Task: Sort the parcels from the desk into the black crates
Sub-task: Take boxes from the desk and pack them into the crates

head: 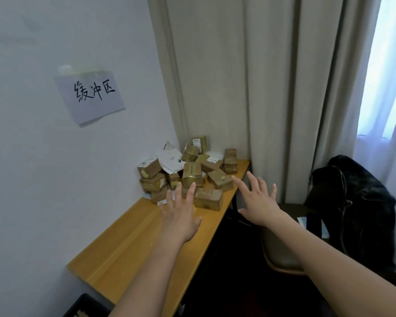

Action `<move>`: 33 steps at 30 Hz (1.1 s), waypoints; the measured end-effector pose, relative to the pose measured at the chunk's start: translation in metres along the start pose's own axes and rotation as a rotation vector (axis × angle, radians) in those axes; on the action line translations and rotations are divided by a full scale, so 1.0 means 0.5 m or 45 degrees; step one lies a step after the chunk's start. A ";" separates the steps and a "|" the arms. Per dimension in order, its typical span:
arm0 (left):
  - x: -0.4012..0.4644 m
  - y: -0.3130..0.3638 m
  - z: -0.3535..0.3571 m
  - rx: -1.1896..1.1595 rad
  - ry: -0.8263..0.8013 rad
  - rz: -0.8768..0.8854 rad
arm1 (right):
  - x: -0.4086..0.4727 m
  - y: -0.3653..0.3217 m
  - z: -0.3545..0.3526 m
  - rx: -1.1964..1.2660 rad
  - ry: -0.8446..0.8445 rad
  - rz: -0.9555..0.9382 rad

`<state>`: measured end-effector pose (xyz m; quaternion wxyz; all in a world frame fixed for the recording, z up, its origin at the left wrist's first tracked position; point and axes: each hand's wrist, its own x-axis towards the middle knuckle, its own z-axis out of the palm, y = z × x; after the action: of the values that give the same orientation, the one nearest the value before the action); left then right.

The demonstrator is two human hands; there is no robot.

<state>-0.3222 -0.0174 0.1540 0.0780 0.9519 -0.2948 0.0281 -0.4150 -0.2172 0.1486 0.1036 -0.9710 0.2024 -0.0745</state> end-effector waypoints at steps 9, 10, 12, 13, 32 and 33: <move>0.213 0.006 0.087 0.002 -0.121 0.026 | 0.162 0.083 0.076 0.012 -0.140 0.037; 0.242 -0.005 0.100 -0.002 -0.149 0.015 | 0.188 0.091 0.083 0.000 -0.144 0.042; 0.309 -0.033 0.126 -0.016 -0.191 -0.009 | 0.249 0.110 0.094 -0.029 -0.149 0.064; 0.346 -0.047 0.137 -0.030 -0.200 -0.019 | 0.287 0.118 0.097 -0.041 -0.154 0.077; 0.853 -0.186 0.289 -0.193 -0.271 -0.272 | 0.911 0.079 0.276 0.083 -0.512 0.075; 0.875 -0.189 0.308 -0.192 -0.276 -0.289 | 0.946 0.081 0.303 0.113 -0.525 0.049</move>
<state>0.0931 -0.2095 0.0334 0.1197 0.9680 -0.1933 -0.1060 0.0269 -0.4208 0.0414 0.1867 -0.9561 0.1921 0.1189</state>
